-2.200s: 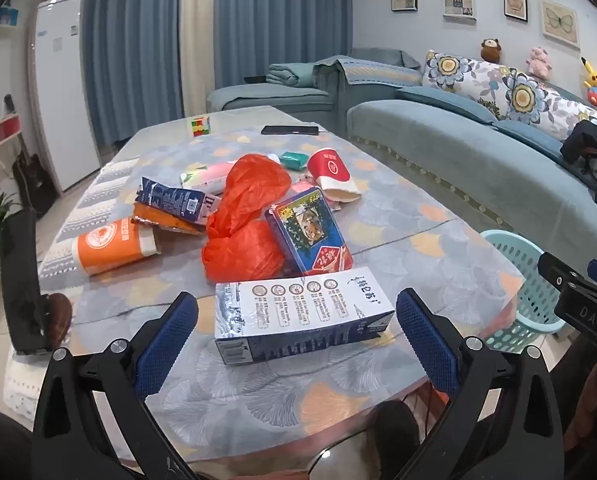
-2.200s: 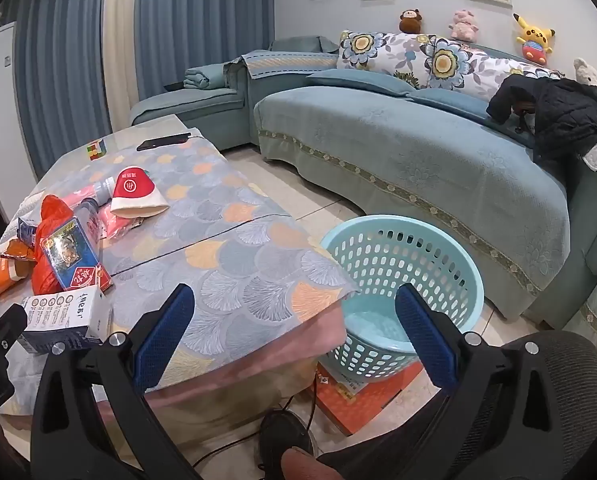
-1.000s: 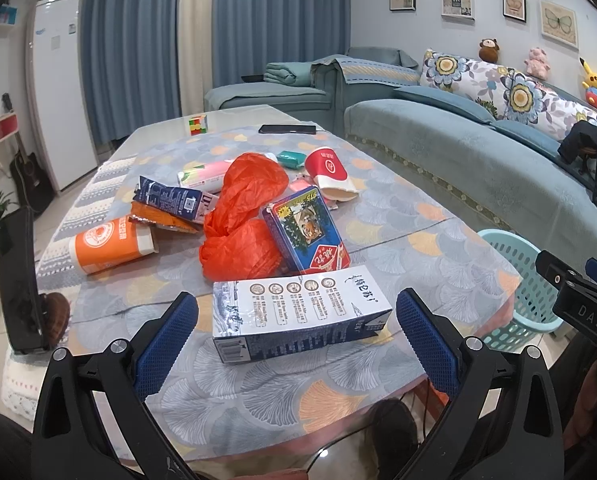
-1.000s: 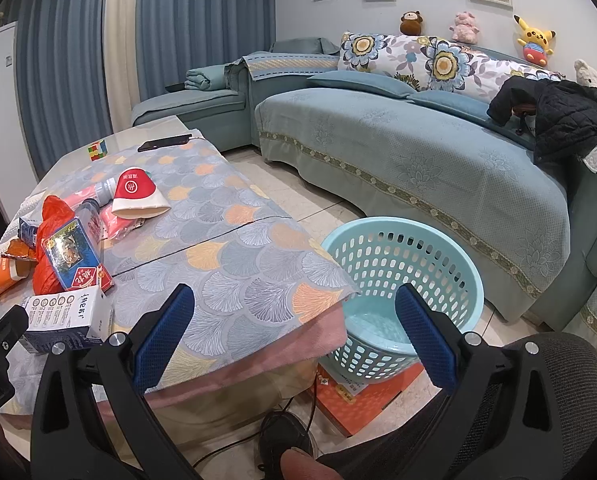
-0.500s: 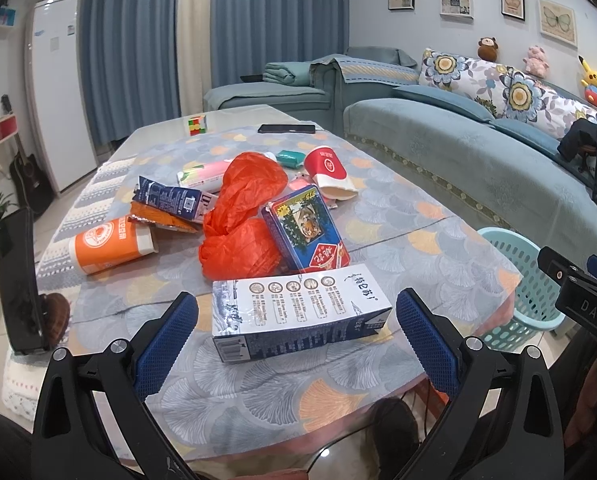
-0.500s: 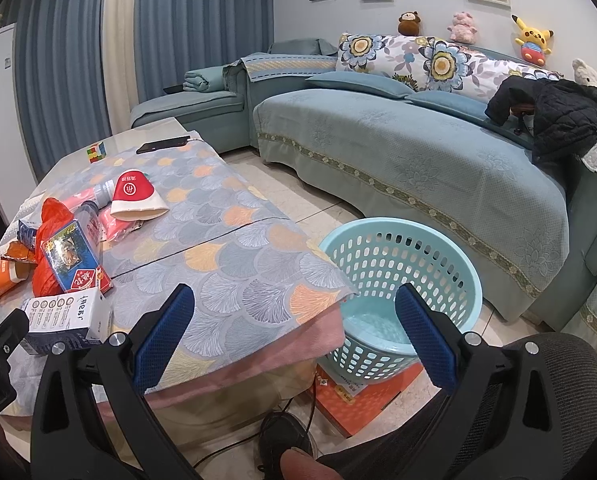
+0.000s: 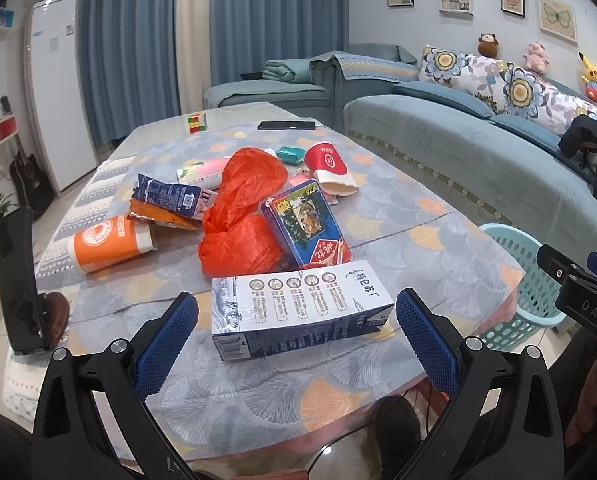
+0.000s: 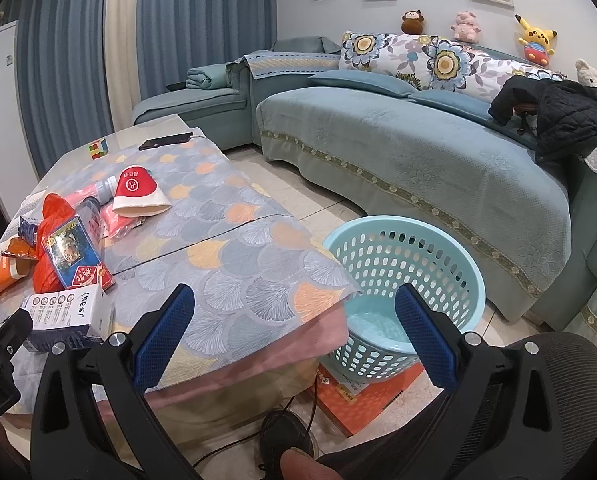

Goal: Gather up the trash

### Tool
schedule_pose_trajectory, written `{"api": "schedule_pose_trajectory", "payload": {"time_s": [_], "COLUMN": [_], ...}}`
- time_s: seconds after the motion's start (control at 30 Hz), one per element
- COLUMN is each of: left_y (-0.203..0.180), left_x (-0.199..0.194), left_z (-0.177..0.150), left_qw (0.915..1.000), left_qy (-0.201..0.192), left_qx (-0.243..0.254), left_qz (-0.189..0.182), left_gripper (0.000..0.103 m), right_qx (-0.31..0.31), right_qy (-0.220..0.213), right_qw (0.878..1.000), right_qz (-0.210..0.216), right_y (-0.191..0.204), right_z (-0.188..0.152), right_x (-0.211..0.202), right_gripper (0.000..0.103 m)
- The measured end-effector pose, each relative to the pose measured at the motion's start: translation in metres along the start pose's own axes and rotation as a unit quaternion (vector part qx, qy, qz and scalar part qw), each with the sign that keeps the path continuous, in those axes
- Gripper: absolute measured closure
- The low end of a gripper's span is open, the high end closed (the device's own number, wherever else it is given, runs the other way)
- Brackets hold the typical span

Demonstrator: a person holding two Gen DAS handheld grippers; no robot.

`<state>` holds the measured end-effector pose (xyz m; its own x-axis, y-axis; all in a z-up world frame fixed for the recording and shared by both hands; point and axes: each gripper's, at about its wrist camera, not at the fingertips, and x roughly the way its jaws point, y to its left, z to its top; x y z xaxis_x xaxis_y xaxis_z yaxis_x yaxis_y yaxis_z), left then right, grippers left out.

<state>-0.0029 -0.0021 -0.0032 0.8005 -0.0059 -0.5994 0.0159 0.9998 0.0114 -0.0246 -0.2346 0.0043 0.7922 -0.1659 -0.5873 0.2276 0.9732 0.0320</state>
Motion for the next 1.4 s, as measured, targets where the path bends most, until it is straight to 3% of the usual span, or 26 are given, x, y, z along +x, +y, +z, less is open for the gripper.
{"api": "schedule_pose_trajectory", "payload": {"time_s": [0.83, 1.03, 1.17, 1.4], "left_y": [-0.003, 0.015, 0.028, 0.010], "left_x": [0.006, 0.018, 0.033, 0.038], "left_z": [-0.006, -0.007, -0.011, -0.020], "left_qw": [0.9999, 0.9986, 0.9962, 0.9961], "left_qy": [0.009, 0.028, 0.067, 0.084], "left_qx": [0.004, -0.017, -0.041, -0.007], "left_qz": [0.009, 0.041, 0.037, 0.023], "left_gripper": [0.007, 0.007, 0.007, 0.007], "right_qx": [-0.001, 0.002, 0.002, 0.004], "right_qy": [0.003, 0.005, 0.005, 0.007], "right_qw": [1.000, 1.000, 1.000, 1.000], "right_qz": [0.002, 0.007, 0.013, 0.018], "right_y": [0.002, 0.004, 0.007, 0.002], "right_z": [-0.002, -0.003, -0.002, -0.001], "right_x": [0.003, 0.006, 0.005, 0.003], "right_gripper": [0.008, 0.008, 0.008, 0.008]}}
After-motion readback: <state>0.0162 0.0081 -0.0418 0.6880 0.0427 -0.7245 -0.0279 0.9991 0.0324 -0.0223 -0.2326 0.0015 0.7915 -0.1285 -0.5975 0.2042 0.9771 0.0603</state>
